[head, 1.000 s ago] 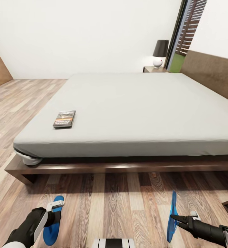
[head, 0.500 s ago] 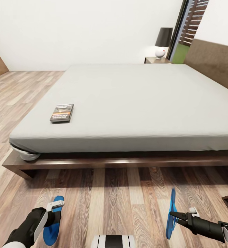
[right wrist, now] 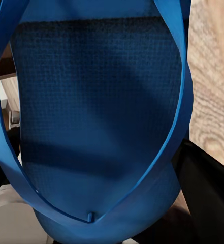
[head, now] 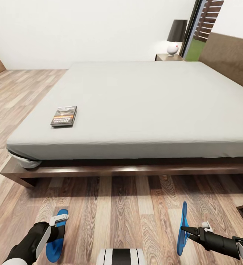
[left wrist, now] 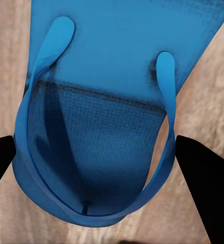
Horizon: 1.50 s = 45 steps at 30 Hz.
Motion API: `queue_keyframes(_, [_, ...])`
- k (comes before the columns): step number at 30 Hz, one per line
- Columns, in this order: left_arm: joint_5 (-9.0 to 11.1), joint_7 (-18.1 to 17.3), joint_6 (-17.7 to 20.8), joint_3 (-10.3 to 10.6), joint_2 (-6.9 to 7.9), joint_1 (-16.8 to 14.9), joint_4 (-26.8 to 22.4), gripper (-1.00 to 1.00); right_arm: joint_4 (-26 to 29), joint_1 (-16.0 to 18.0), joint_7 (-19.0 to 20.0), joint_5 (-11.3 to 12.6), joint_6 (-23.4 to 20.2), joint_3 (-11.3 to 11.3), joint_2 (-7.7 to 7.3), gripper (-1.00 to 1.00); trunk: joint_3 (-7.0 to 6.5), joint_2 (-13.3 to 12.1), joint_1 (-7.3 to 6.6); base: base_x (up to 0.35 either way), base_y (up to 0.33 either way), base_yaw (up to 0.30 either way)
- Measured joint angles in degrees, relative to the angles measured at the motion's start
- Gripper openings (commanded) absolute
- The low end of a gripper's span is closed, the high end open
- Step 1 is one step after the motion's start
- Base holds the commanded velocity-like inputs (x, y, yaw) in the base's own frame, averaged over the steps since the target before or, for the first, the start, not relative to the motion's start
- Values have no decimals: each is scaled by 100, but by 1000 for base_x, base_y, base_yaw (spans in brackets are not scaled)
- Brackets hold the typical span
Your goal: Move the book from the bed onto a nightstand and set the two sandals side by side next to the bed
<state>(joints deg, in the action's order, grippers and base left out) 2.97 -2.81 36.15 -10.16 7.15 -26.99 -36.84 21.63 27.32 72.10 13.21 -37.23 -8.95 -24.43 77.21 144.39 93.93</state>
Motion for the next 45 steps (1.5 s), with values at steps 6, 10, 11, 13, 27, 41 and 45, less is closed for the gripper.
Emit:
queue_keyframes(6, [-1,0,-7,-6,3,0,-1,-100,-1,0,-2,1,7,2,1,-100,0,0,0,14,38,0])
queue_keyframes(10, [5,0,-4,-8,12,1,-3,-100,-3,0,-4,6,8,4,1,-100,0,0,-1,100,226,0])
queue_keyframes(11, [6,0,-4,-8,12,1,-3,-100,-3,0,-4,5,8,4,1,-100,0,0,-1,107,240,0])
queue_keyframes(13, [6,0,-4,-8,12,1,-3,-100,-3,0,-4,5,9,4,1,-100,0,0,-1,117,245,0])
queue_keyframes(27, [3,-3,-21,-16,14,-1,-2,-100,-3,0,-6,1,10,1,1,-100,0,0,-2,231,213,0])
queue_keyframes(41, [-2,1,-85,-14,11,-3,0,-100,-1,0,-8,-4,9,0,2,-100,155,9,18,14,11,0])
queue_keyframes(45, [-3,1,-87,-14,15,0,0,-100,-1,0,-9,-4,9,0,2,-100,243,15,29,0,0,0])
